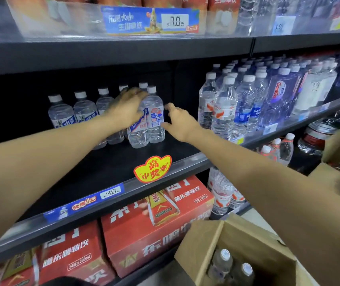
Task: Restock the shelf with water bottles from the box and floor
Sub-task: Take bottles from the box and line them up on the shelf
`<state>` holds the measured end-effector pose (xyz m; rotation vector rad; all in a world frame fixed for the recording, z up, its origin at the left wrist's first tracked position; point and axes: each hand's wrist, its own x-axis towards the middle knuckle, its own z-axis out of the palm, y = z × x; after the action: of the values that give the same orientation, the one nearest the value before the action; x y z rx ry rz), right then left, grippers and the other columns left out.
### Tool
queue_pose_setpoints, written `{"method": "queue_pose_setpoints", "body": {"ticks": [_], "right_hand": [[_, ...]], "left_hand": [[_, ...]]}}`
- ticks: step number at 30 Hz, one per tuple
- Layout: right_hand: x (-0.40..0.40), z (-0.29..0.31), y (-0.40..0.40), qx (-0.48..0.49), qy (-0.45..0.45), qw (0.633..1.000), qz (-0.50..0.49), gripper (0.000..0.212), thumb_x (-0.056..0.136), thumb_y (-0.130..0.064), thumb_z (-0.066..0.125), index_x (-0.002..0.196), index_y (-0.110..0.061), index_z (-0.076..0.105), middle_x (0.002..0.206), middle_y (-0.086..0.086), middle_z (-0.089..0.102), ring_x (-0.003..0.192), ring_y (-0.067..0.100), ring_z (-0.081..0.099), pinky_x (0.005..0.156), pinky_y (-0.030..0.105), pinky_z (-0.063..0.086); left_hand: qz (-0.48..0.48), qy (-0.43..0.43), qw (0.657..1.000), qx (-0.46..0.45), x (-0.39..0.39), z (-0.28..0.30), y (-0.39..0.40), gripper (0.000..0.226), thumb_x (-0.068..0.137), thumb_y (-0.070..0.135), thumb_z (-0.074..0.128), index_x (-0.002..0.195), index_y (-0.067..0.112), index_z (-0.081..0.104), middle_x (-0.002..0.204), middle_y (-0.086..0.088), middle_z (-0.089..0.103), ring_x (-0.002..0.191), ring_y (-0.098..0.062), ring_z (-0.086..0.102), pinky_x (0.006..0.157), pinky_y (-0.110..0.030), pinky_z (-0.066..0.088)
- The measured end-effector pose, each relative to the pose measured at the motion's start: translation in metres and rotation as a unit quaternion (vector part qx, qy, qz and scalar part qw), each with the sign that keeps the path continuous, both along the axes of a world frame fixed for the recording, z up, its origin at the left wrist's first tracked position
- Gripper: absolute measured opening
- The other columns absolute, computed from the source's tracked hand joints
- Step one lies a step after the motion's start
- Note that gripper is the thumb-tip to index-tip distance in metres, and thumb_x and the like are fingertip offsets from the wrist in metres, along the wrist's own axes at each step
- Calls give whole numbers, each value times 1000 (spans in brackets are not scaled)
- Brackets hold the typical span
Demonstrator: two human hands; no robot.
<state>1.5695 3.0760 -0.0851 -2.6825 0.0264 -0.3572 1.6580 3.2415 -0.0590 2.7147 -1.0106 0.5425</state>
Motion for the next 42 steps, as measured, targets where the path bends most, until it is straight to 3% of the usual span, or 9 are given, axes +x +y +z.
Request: {"method": "queue_pose_setpoints", "body": {"ticks": [5, 12, 15, 18, 23, 27, 34, 39, 42], "right_hand": [[55, -24, 0, 83, -84, 992, -55, 70, 93, -33, 62, 147, -7, 25, 140, 19, 40, 121, 38, 50, 92, 42, 47], [107, -22, 1, 206, -126, 969, -48, 105, 71, -65, 69, 148, -9, 25, 144, 16, 37, 126, 33, 48, 94, 44, 50], [117, -29, -3, 213, -147, 965, -25, 86, 71, -53, 78, 135, -10, 40, 129, 12, 46, 110, 26, 56, 88, 41, 53], [119, -34, -10, 224, -177, 958, -11, 66, 72, -47, 79, 118, -10, 49, 115, 8, 51, 91, 16, 53, 80, 34, 52], [113, -40, -24, 205, -166, 964, 36, 53, 85, -39, 65, 129, -14, 51, 117, 9, 55, 105, 24, 57, 89, 36, 49], [108, -43, -31, 155, -152, 975, 42, 52, 99, -34, 49, 148, -22, 36, 130, 11, 44, 111, 24, 54, 93, 28, 43], [105, -39, -24, 239, -151, 957, 59, 34, 98, -19, 50, 131, -13, 48, 118, 10, 62, 100, 20, 62, 87, 31, 52], [105, -38, -20, 233, -119, 963, 60, 45, 96, -5, 46, 140, -13, 41, 123, 11, 63, 107, 25, 63, 91, 34, 53], [99, -37, -18, 233, -68, 968, 56, 59, 97, -6, 47, 150, -19, 25, 133, 12, 57, 119, 26, 57, 98, 31, 49]], "left_hand": [[-24, -76, 997, -8, 38, 6, -21, 53, 91, 16, 55, 142, 21, 42, 145, -3, 43, 131, -28, 39, 103, -44, 41], [-42, -109, 993, 29, 82, 19, -42, 41, 98, 25, 49, 139, 23, 48, 136, -9, 53, 131, -28, 40, 100, -42, 41], [-38, -81, 995, 34, 90, 15, -43, 32, 97, 30, 47, 128, 30, 56, 123, -13, 59, 116, -31, 53, 89, -42, 48], [-40, -60, 997, 17, 90, 15, -47, 27, 97, 31, 49, 121, 25, 60, 118, -14, 63, 106, -32, 59, 85, -39, 48], [-22, -46, 999, 0, 90, 18, -58, 34, 96, 38, 49, 121, 18, 60, 125, -16, 54, 115, -31, 52, 90, -33, 38], [-31, -29, 999, 10, 91, 19, -62, 40, 95, 45, 49, 109, 10, 61, 117, -16, 59, 113, -29, 50, 88, -35, 37], [-1, 10, 1000, 8, 88, 23, -62, 44, 94, 45, 52, 100, 2, 62, 102, -16, 62, 89, -26, 56, 71, -32, 38], [22, 15, 999, 26, 87, 28, -61, 46, 92, 49, 54, 102, 4, 61, 99, -11, 57, 85, -22, 52, 70, -32, 36], [10, -2, 998, 66, 83, 27, -59, 49, 92, 45, 55, 118, 3, 57, 122, -17, 53, 109, -31, 52, 82, -35, 41]]}}
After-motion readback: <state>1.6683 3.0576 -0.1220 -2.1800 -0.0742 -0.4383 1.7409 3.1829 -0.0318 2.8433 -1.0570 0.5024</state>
